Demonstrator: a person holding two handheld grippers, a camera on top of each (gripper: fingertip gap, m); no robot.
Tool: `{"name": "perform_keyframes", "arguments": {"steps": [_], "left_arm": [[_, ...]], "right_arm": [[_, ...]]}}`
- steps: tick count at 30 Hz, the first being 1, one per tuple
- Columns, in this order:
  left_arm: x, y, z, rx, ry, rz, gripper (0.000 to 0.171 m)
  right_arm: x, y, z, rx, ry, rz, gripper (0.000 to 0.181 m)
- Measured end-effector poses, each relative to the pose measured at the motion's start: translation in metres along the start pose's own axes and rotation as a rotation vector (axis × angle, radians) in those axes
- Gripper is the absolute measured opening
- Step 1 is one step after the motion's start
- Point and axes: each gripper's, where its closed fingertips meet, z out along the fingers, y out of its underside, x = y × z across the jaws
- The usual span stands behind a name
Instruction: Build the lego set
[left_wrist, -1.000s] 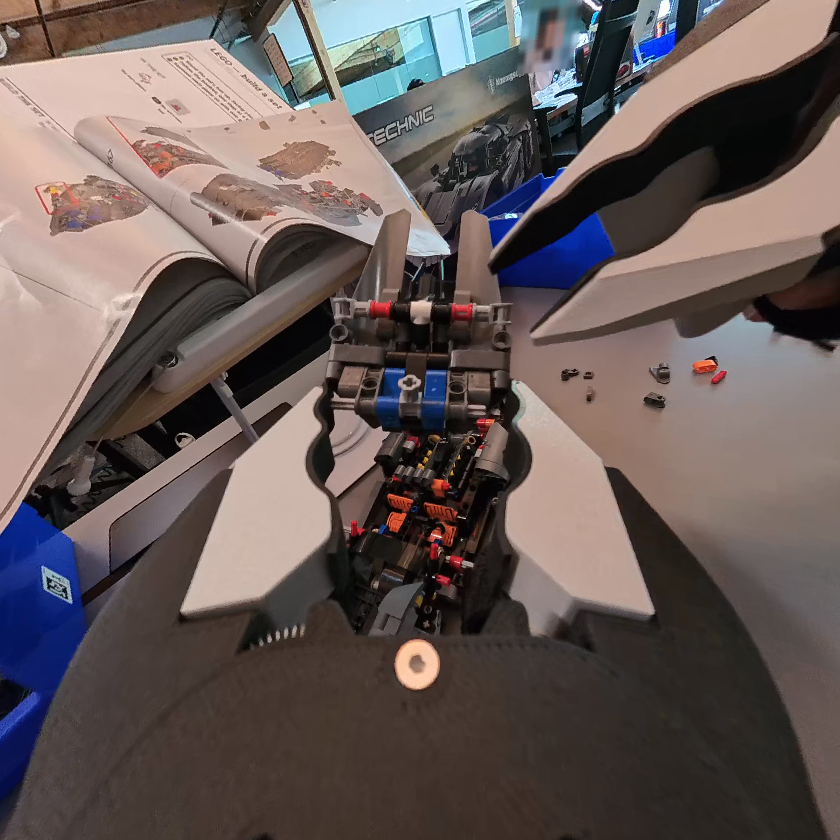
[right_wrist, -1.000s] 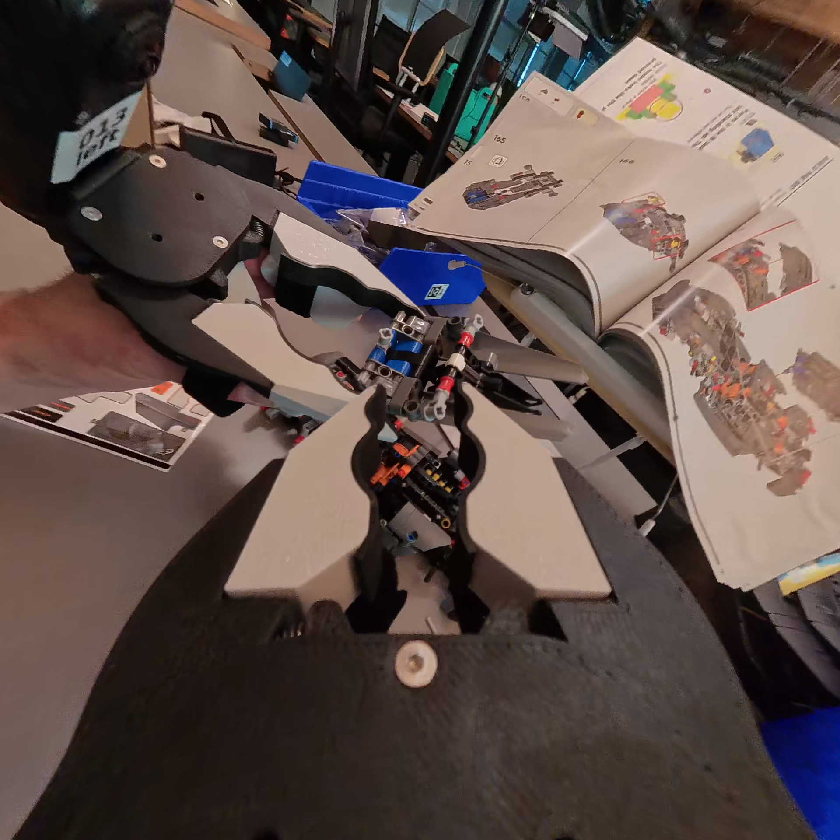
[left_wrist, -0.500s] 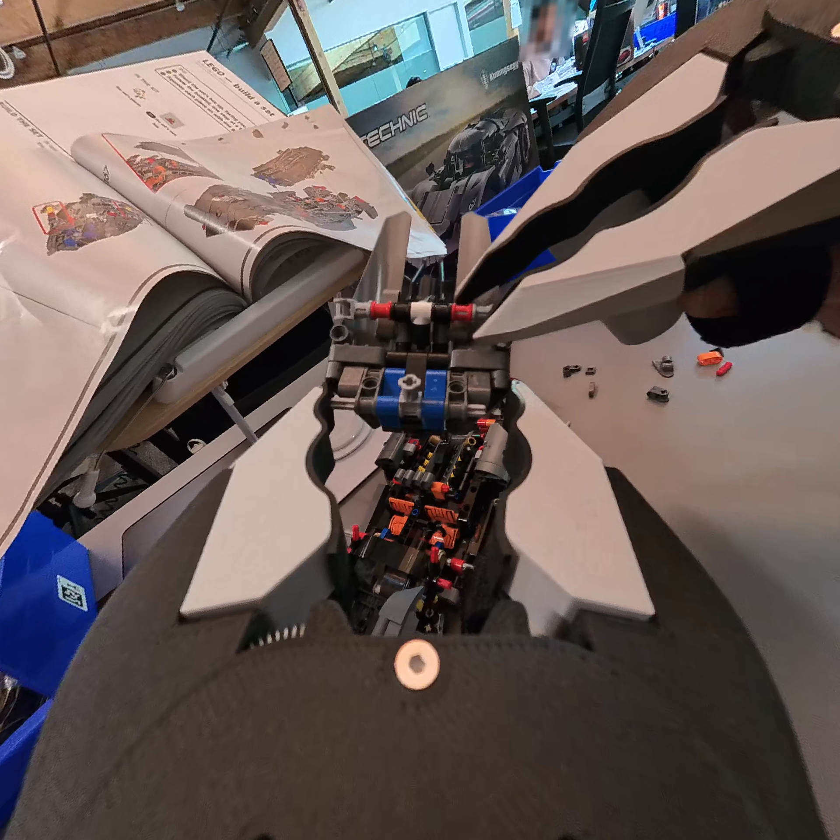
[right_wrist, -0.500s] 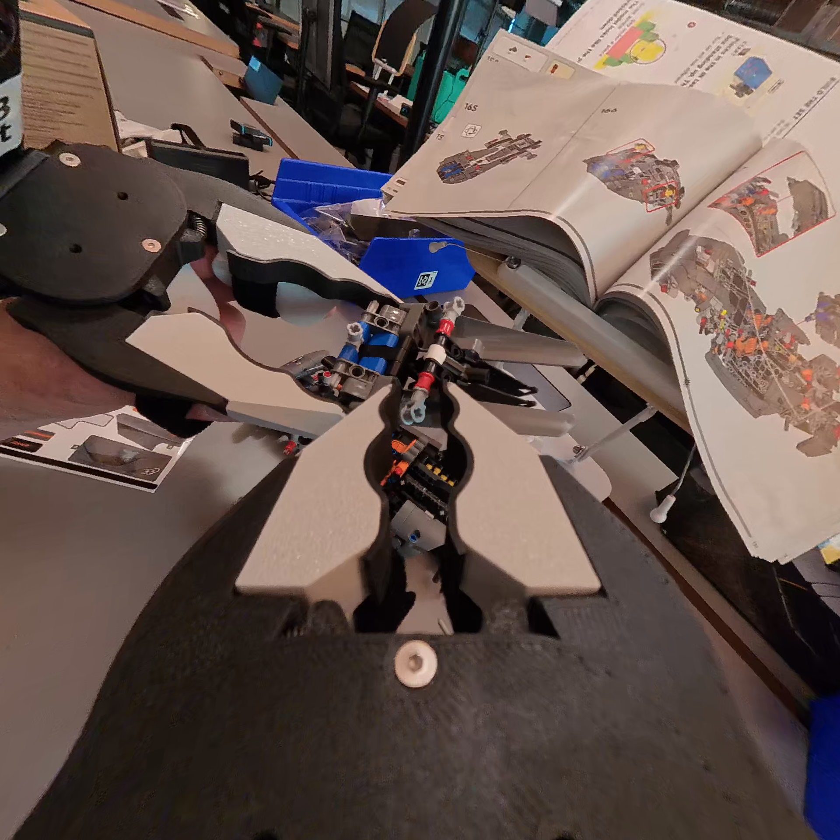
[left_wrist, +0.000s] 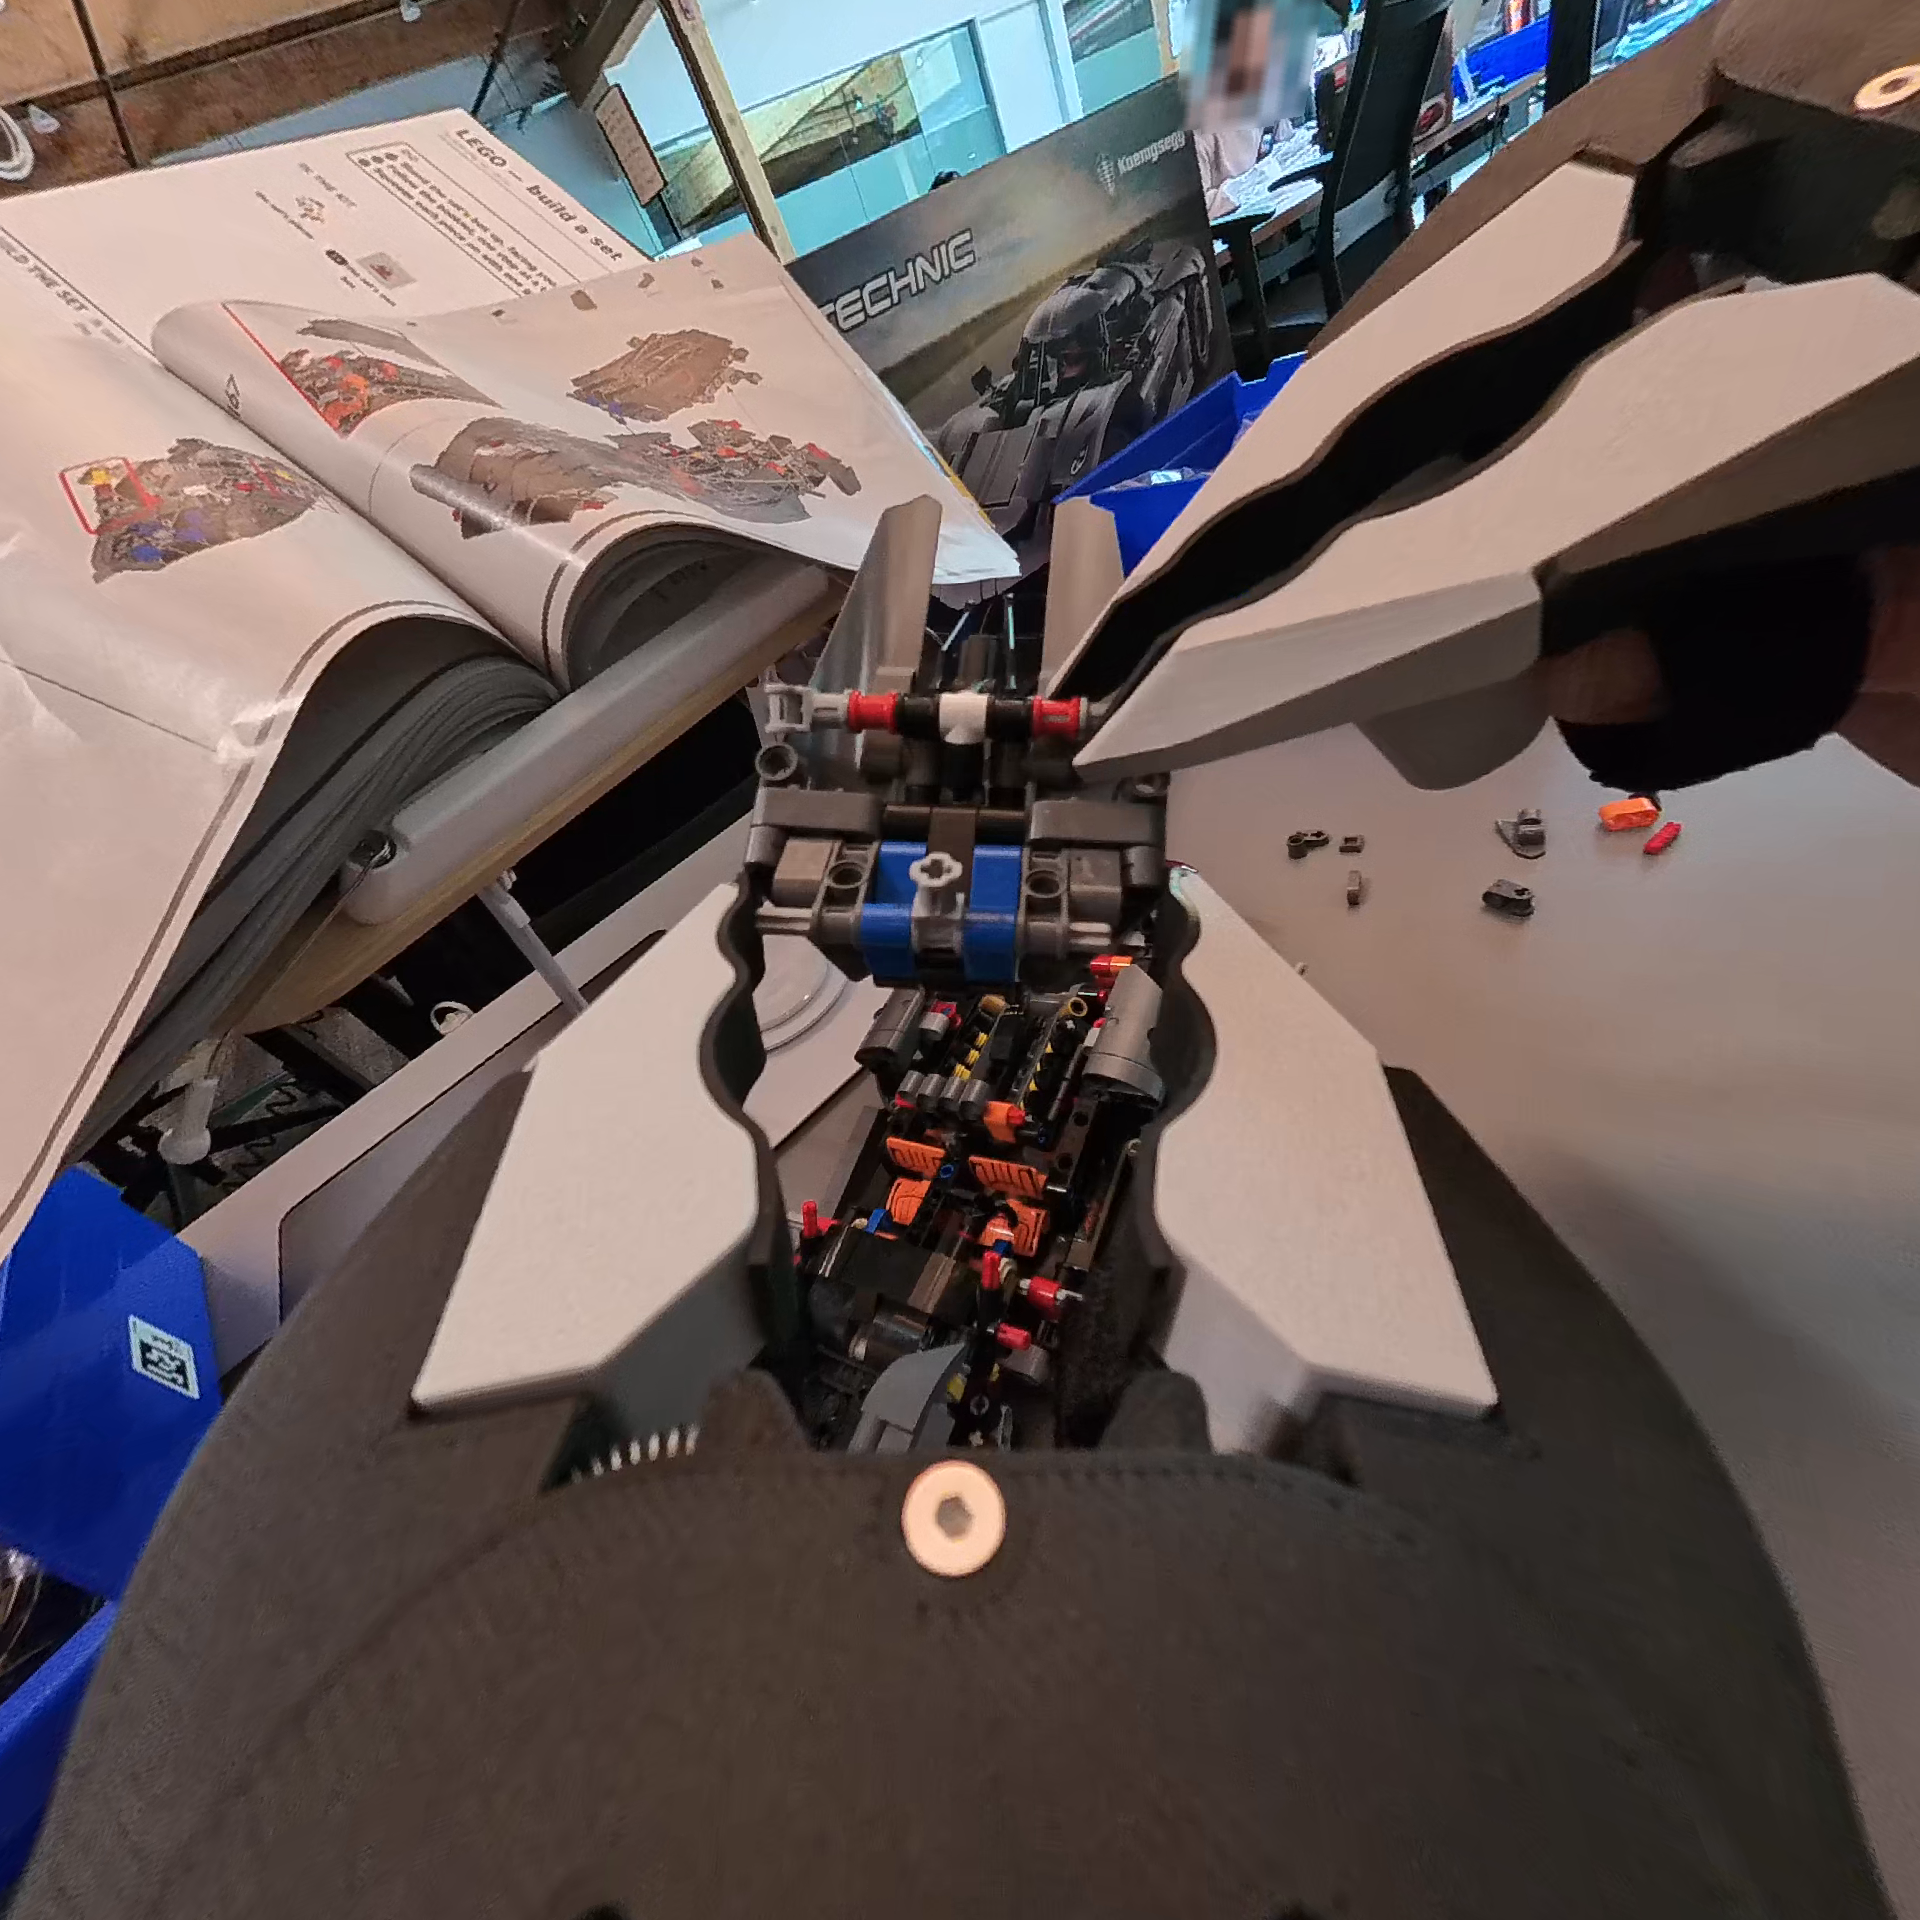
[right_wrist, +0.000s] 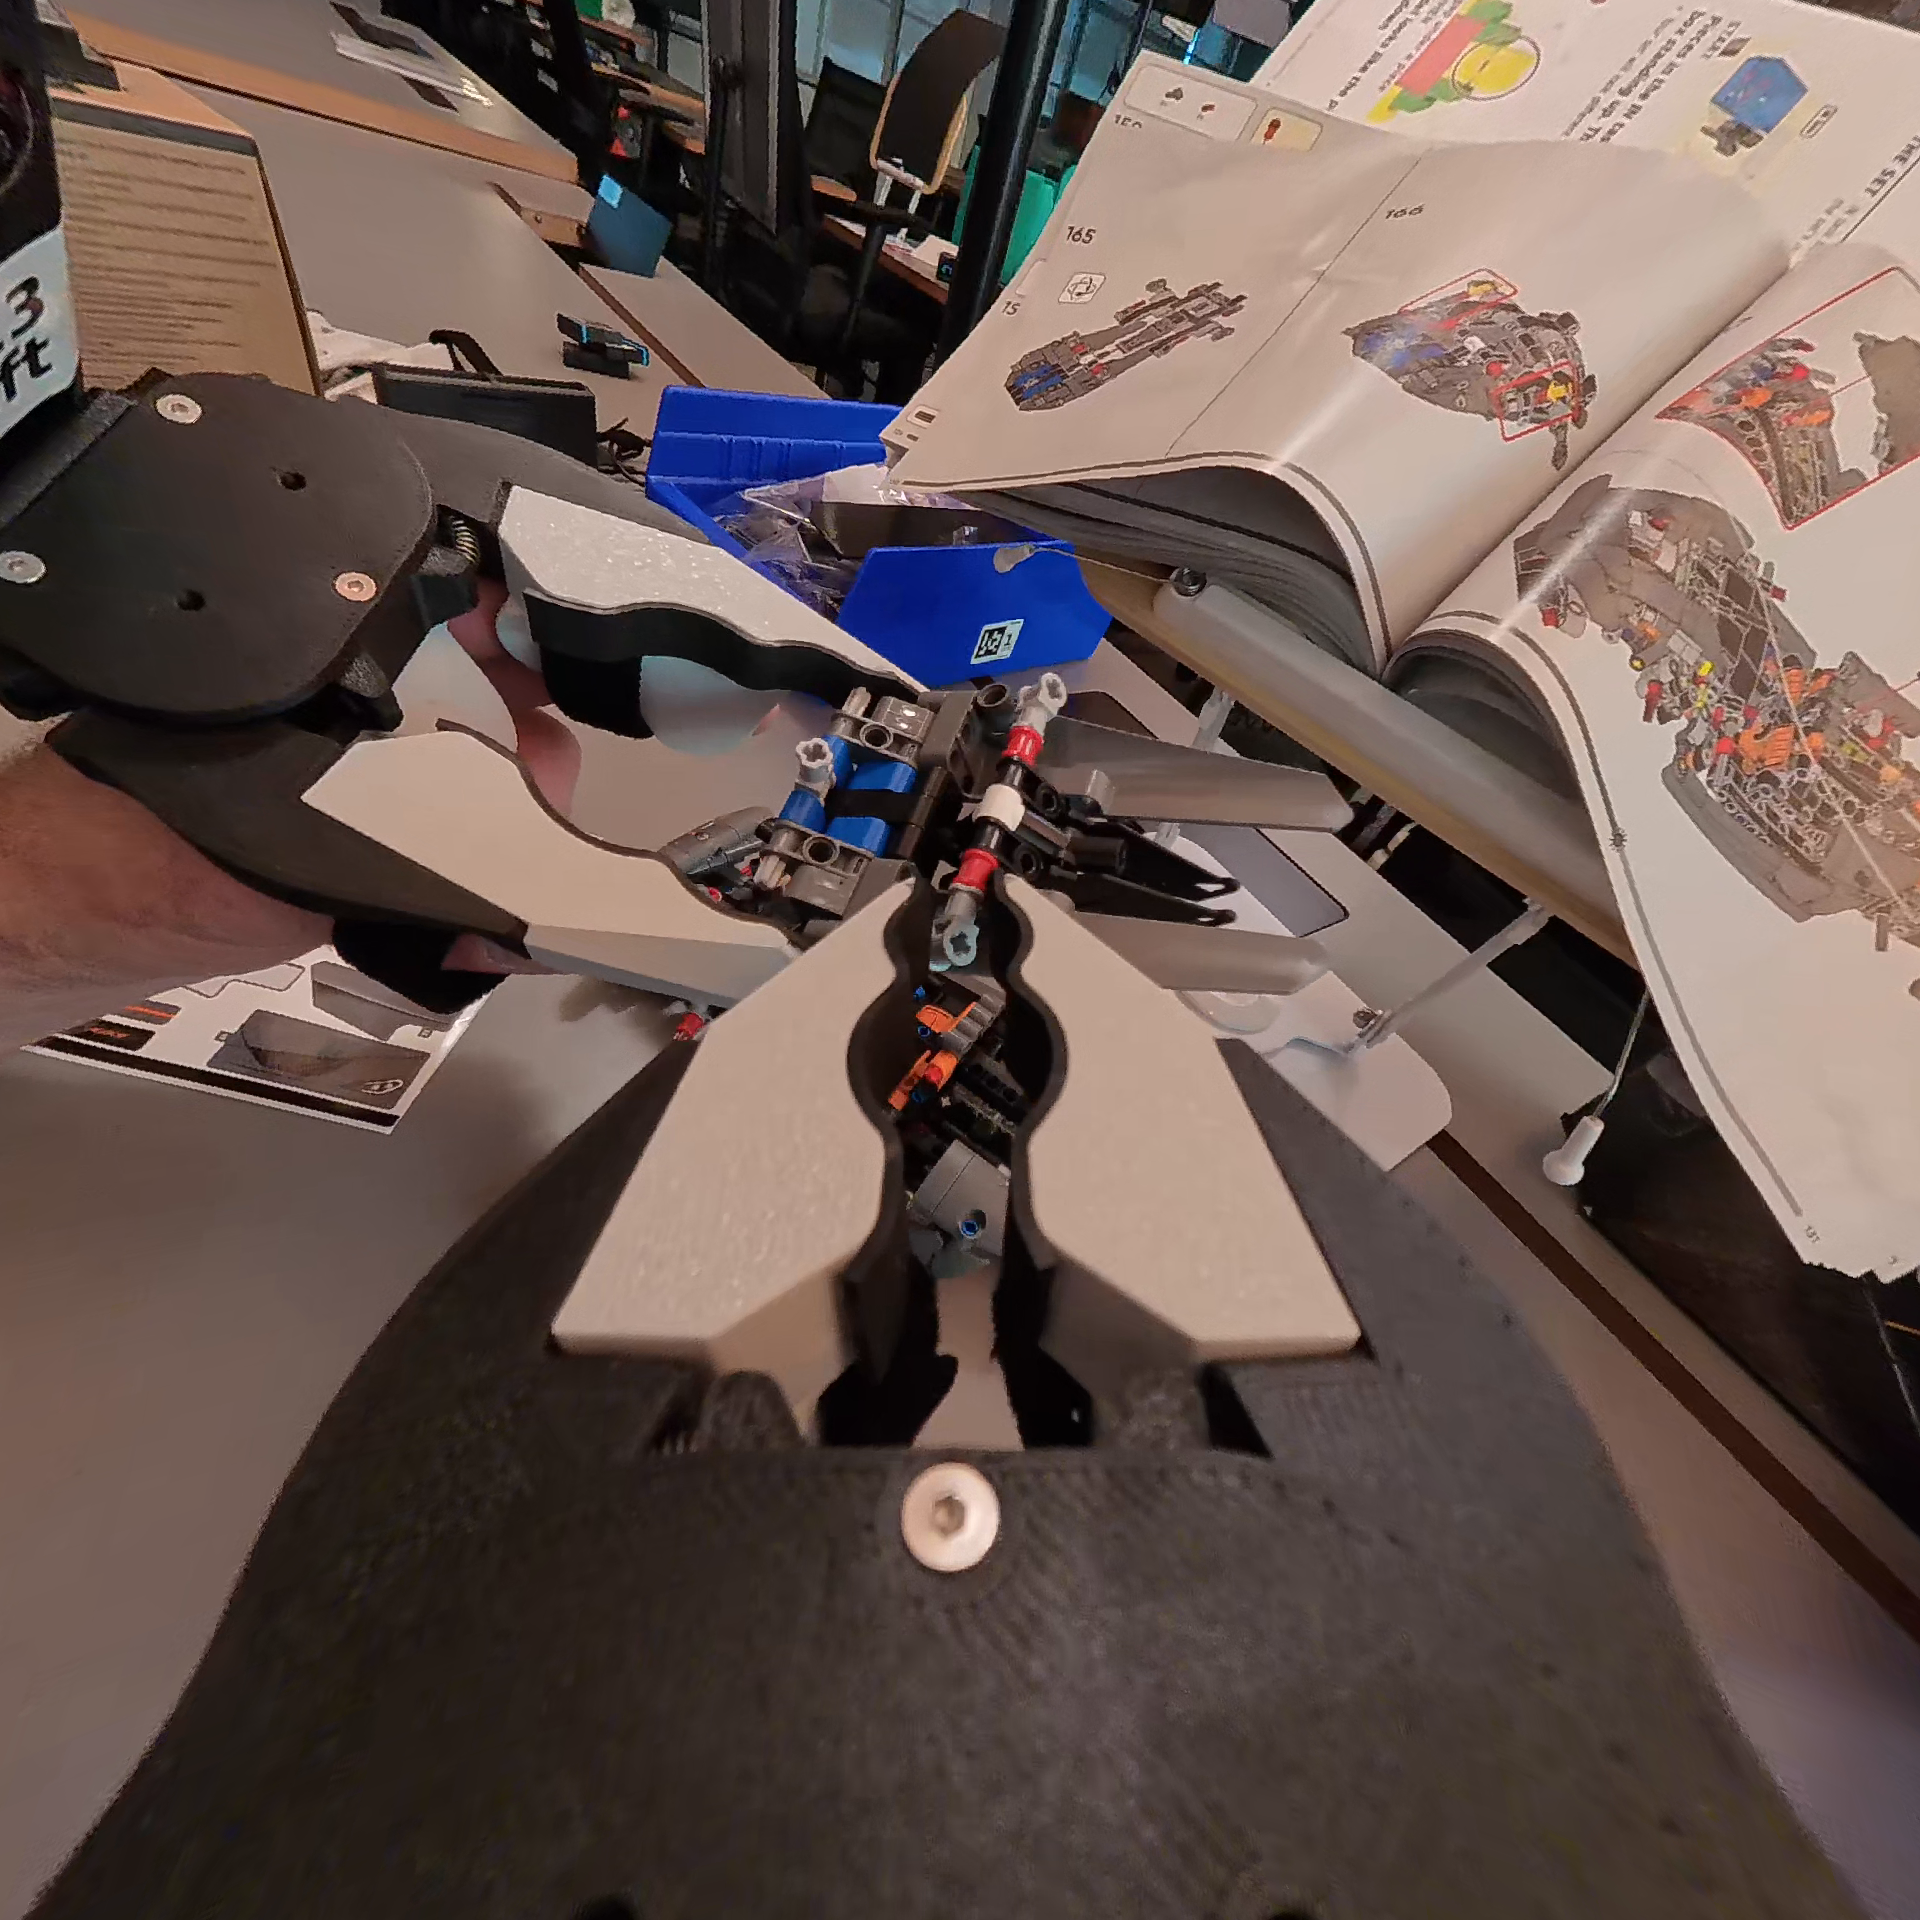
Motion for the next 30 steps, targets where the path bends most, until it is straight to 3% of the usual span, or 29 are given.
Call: {"name": "perform_keyframes", "arguments": {"steps": [17,23,30], "left_arm": [[0.004,-0.002,0.004,0.018,0.000,0.010,0.073],[0.000,0.001,0.006,0.007,-0.012,-0.004,0.073],[-0.003,0.001,0.005,0.016,-0.006,-0.041,0.073]], "right_arm": [[0.003,0.000,-0.005,0.109,-0.161,0.329,0.006],[0.010,0.000,-0.010,0.125,-0.124,0.278,0.024],[0.010,0.002,-0.016,0.111,-0.102,0.137,0.021]]}}
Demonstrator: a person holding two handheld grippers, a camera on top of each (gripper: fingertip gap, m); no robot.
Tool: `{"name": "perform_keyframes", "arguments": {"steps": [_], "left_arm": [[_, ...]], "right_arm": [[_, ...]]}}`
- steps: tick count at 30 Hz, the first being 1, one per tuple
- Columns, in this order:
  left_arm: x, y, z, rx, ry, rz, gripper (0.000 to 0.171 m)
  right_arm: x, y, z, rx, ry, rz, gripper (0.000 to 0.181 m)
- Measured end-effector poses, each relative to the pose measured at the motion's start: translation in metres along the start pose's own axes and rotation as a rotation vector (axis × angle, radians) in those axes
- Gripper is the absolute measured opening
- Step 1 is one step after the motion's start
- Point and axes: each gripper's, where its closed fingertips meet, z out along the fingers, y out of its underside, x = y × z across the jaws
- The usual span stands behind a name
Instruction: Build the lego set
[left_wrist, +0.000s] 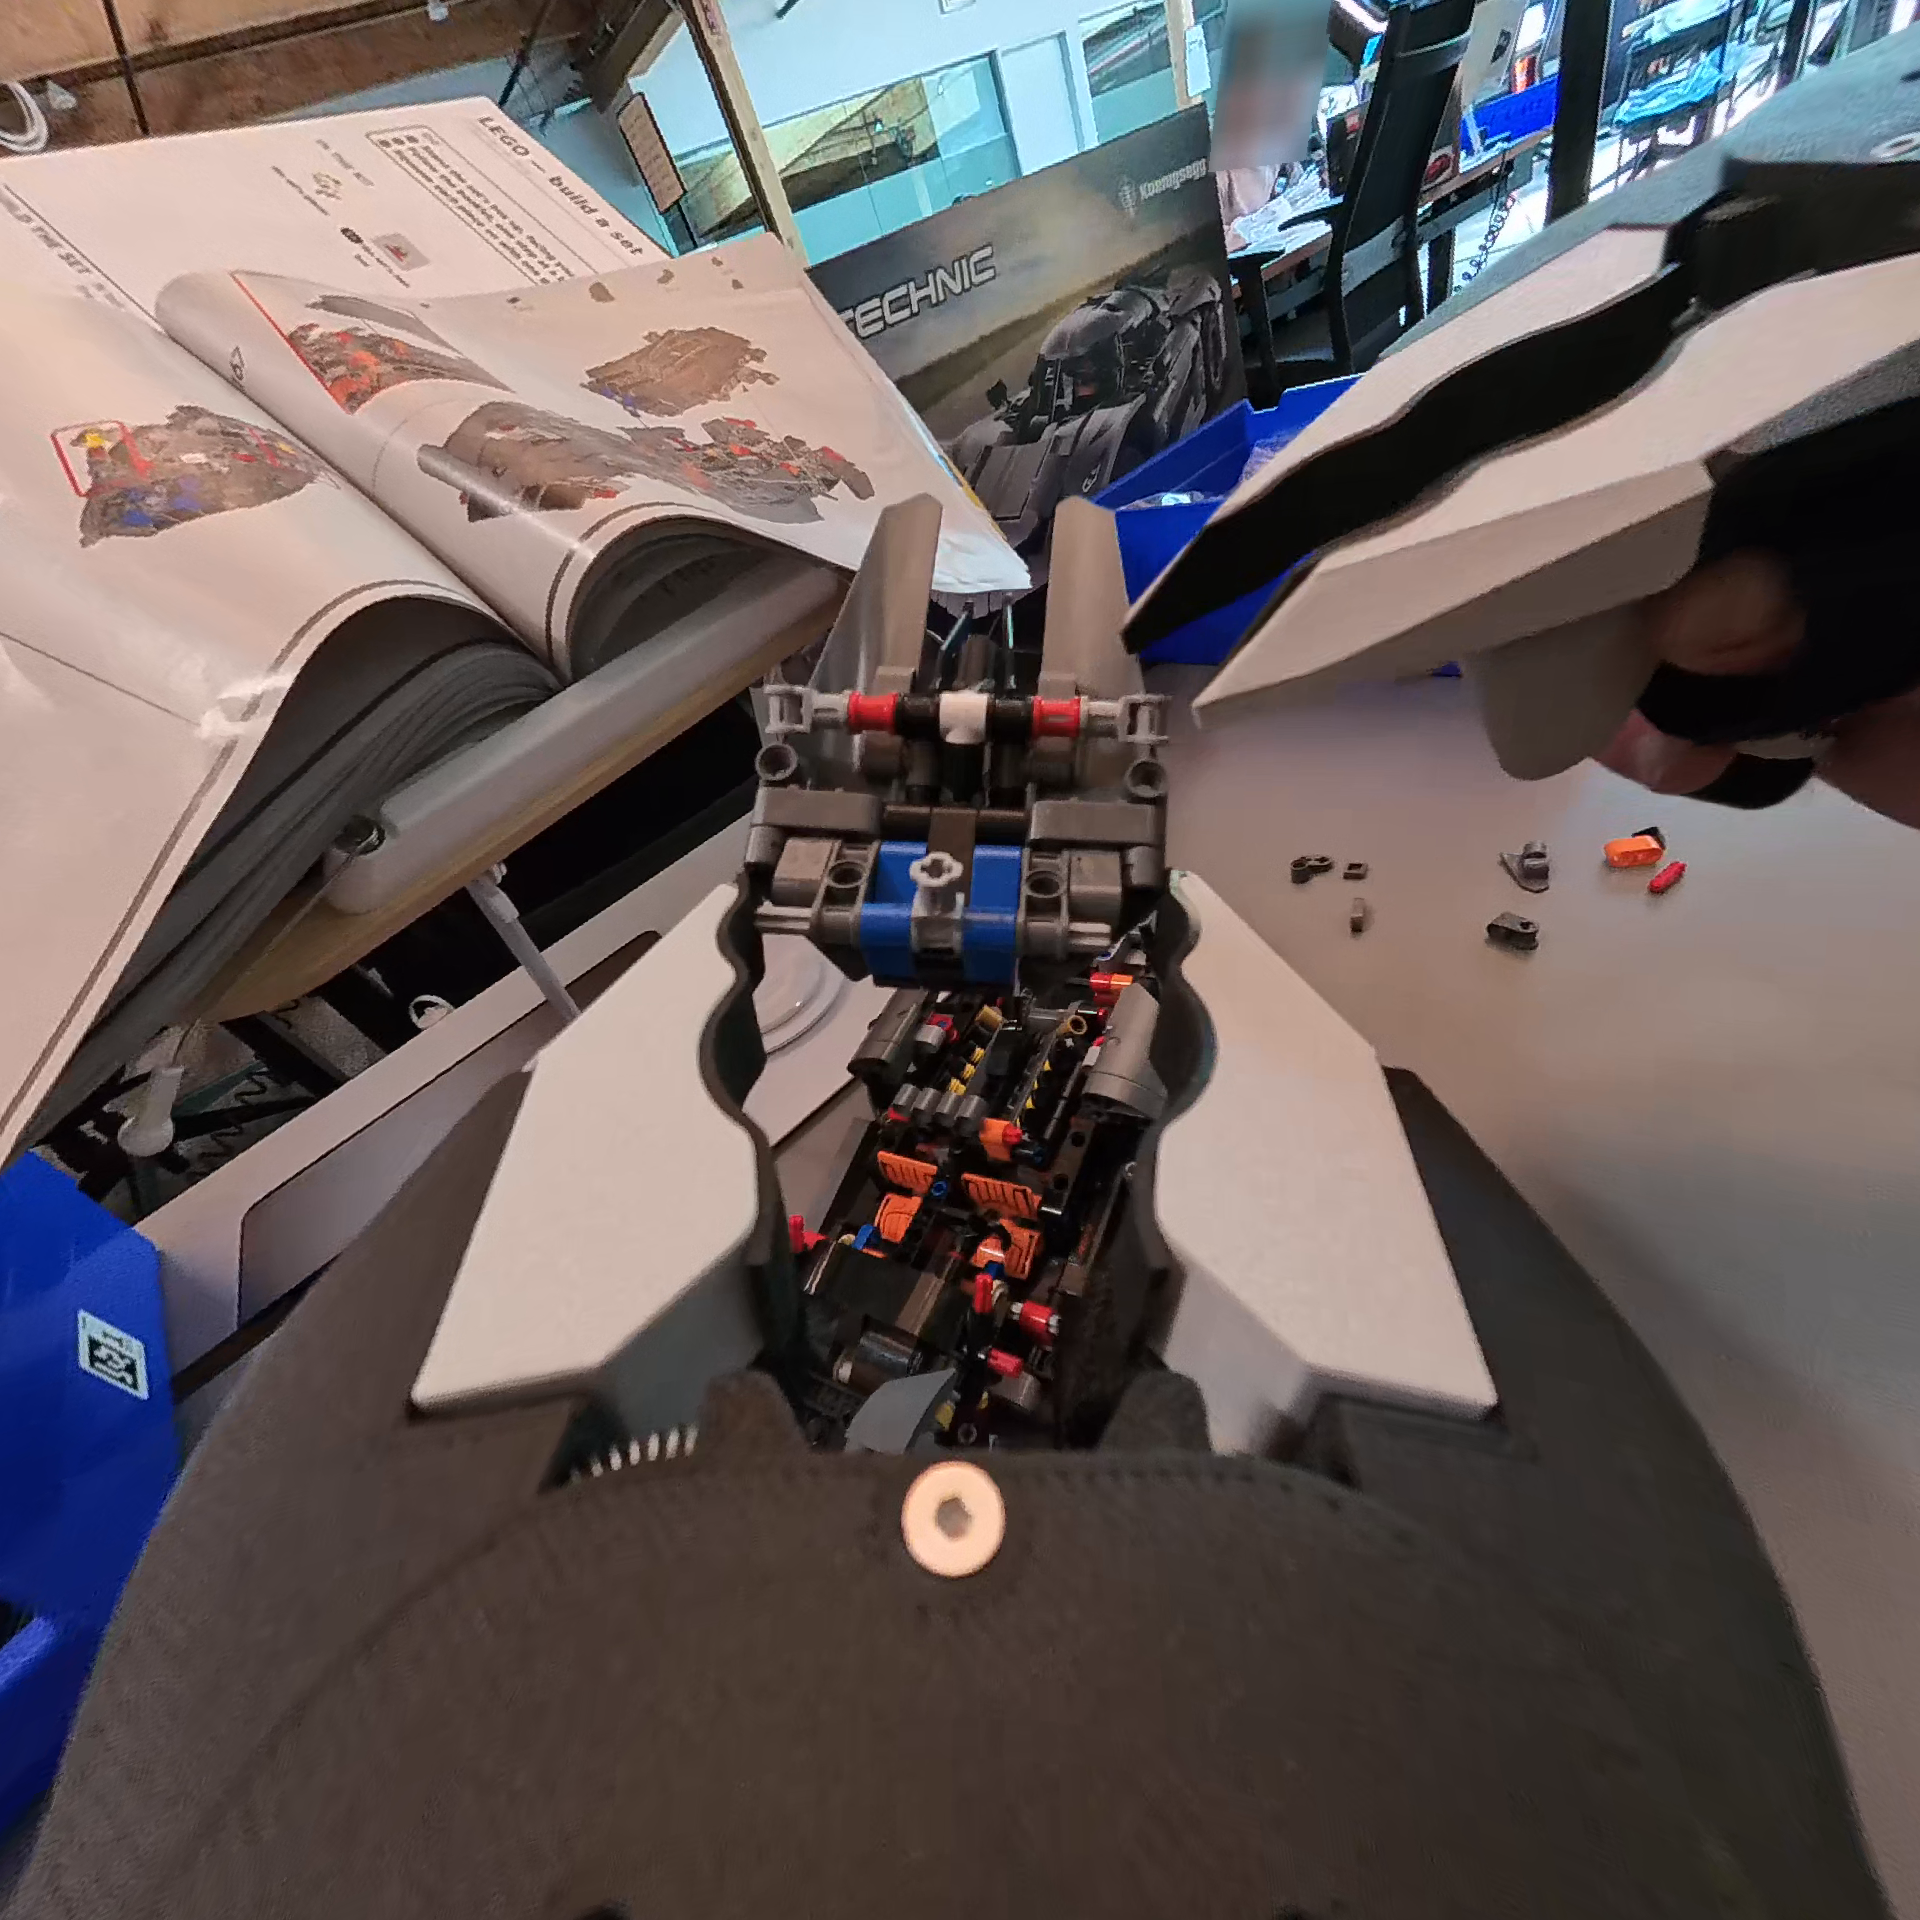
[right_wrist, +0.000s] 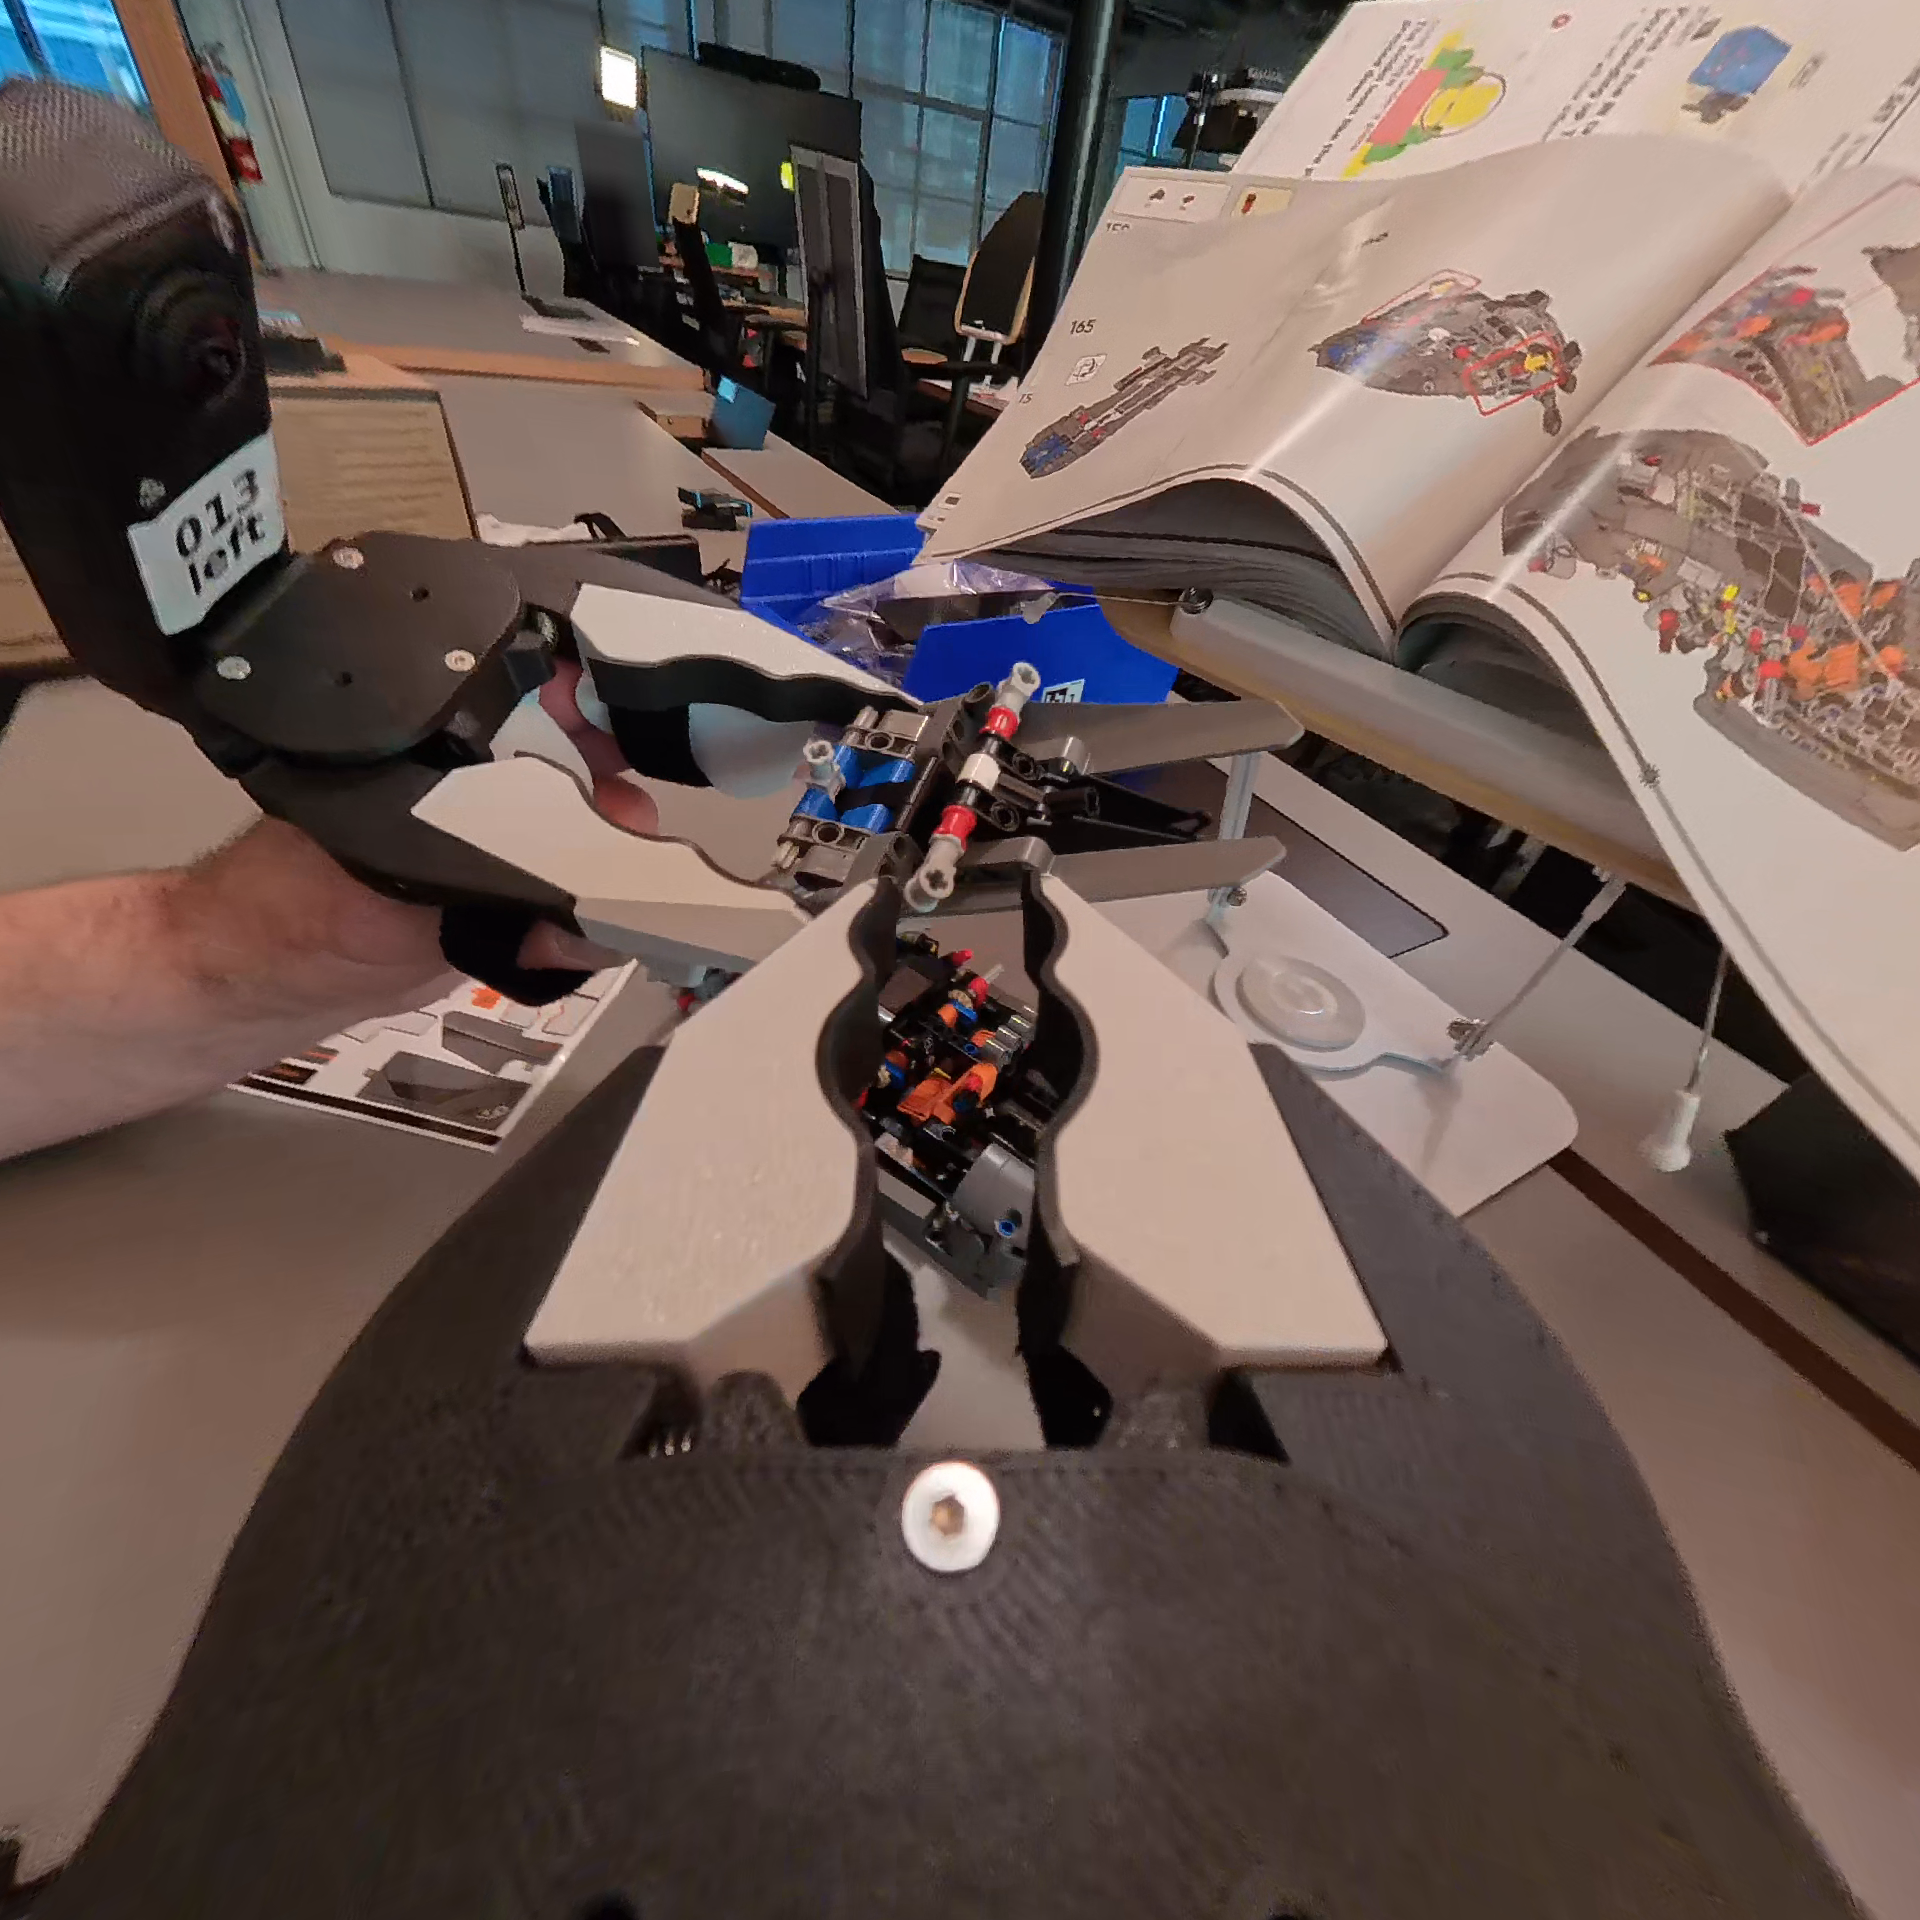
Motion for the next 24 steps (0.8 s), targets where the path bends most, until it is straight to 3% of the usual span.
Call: {"name": "perform_keyframes", "arguments": {"steps": [6,10,24], "left_arm": [[0.0019,-0.0011,0.0000,0.004,0.004,0.009,0.073],[0.0013,-0.0009,-0.0001,0.004,0.001,0.014,0.073],[0.0007,-0.0072,-0.0016,0.036,-0.026,0.070,0.074]], "right_arm": [[-0.0051,0.0053,0.0042,-0.060,0.059,-0.156,0.010],[-0.0059,0.0061,0.0051,-0.063,0.062,-0.155,0.007],[-0.0082,-0.0012,0.0016,0.057,-0.090,0.175,0.005]]}}
